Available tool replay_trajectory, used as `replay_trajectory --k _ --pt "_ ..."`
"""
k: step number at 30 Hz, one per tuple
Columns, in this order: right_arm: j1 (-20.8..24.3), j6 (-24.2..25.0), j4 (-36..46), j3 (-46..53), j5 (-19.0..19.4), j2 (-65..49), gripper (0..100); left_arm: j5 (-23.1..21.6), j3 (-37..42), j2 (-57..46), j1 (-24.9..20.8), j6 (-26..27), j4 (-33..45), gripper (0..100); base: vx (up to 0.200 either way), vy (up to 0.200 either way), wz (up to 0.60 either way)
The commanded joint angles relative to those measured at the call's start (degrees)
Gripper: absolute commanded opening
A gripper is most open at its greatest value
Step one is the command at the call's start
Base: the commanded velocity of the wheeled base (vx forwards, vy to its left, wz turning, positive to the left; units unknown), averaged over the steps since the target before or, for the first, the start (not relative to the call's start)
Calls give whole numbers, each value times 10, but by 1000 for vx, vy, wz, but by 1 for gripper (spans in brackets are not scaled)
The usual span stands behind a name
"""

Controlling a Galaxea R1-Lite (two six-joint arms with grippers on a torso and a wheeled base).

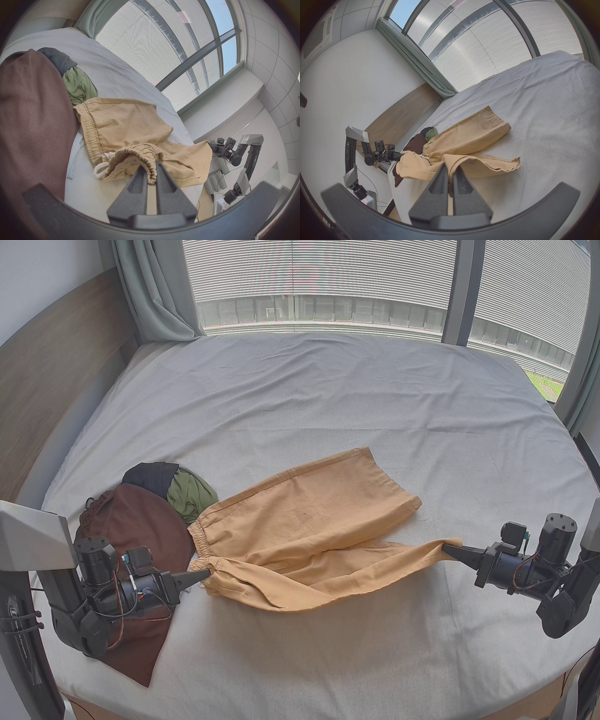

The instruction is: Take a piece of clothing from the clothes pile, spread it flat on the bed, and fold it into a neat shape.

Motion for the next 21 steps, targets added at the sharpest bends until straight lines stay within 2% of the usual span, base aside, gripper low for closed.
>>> replay_trajectory --k 1,21 --pt "0 0 0 -7 -1 -5 0 0 -7 -1 0 -4 -1 0 0 0 0" --pt "7 4 -3 -17 -3 -6 0 13 -26 -2 8 -15 -1 0 0 0 0"
